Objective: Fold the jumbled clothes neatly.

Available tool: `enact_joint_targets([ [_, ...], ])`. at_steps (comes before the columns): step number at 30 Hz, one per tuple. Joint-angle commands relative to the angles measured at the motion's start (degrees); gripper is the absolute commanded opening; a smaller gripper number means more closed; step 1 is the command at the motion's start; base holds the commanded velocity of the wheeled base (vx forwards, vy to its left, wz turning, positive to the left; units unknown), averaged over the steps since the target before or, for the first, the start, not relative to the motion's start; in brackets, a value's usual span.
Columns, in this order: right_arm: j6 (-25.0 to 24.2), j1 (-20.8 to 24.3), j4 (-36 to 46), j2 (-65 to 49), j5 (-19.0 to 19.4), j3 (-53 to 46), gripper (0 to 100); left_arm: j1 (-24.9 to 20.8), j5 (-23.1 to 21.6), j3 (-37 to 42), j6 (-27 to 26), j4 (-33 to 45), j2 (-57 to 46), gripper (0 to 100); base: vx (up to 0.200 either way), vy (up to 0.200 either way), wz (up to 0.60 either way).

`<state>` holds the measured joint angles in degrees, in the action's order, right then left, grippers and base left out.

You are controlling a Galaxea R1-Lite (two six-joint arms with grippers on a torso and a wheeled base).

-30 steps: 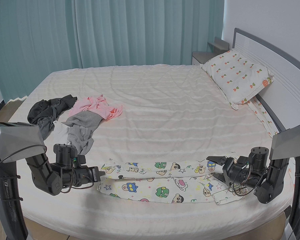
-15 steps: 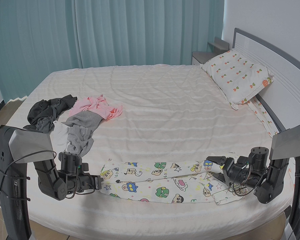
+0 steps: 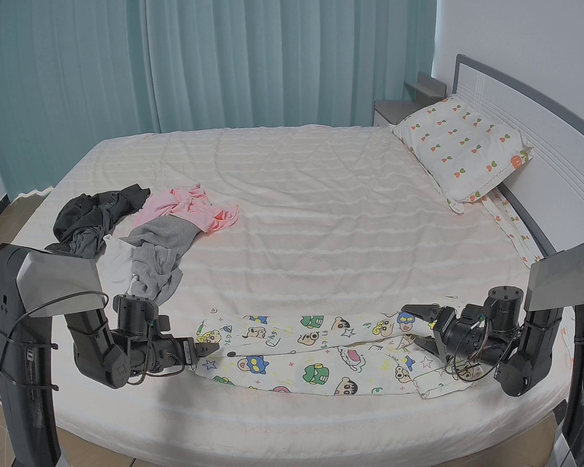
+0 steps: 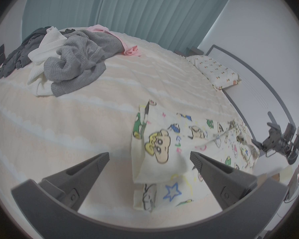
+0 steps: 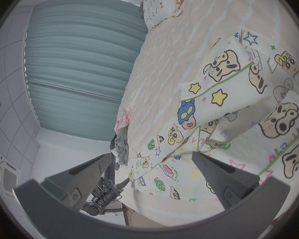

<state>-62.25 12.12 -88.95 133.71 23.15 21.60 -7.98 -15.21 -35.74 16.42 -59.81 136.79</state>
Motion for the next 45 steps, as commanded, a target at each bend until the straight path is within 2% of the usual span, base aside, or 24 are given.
enact_joint_targets([
  [1, 0.5, 0.0, -0.7, 0.4, 0.0, 0.0, 100, -1.4, 0.3, -2.9, 0.9, 0.6, 0.7, 100, 0.000, 0.000, 0.00],
  [6, 1.1, 0.0, -0.7, 0.6, 0.0, 0.0, 100, -3.2, 0.5, -6.8, 0.8, 2.9, 4.3, 100, 0.000, 0.000, 0.00],
  [19, 1.1, 0.0, -0.7, 0.6, 0.0, 0.0, 100, -6.3, 0.7, -11.5, -0.4, 10.2, 4.6, 100, 0.000, 0.000, 0.00],
  [20, 1.1, 0.0, -0.7, 0.6, 0.0, 0.0, 100, -6.3, 0.9, -11.8, -0.4, 10.9, 4.6, 0, 0.000, 0.000, 0.00],
  [30, 1.1, 0.0, -0.7, 0.5, 0.0, 0.0, 100, -6.1, 2.2, -11.1, 0.2, 10.9, 4.0, 0, 0.000, 0.000, 0.00],
  [37, 0.8, -0.2, -0.7, 0.2, -0.1, 0.0, 100, -5.3, 2.3, -10.0, 4.2, 10.9, -0.1, 0, 0.000, 0.000, 0.00],
  [45, -0.5, -2.9, -0.7, -2.8, 0.0, 0.1, 100, -1.8, 3.3, -8.1, 4.3, 10.9, -2.9, 0, 0.000, 0.000, 0.00],
])
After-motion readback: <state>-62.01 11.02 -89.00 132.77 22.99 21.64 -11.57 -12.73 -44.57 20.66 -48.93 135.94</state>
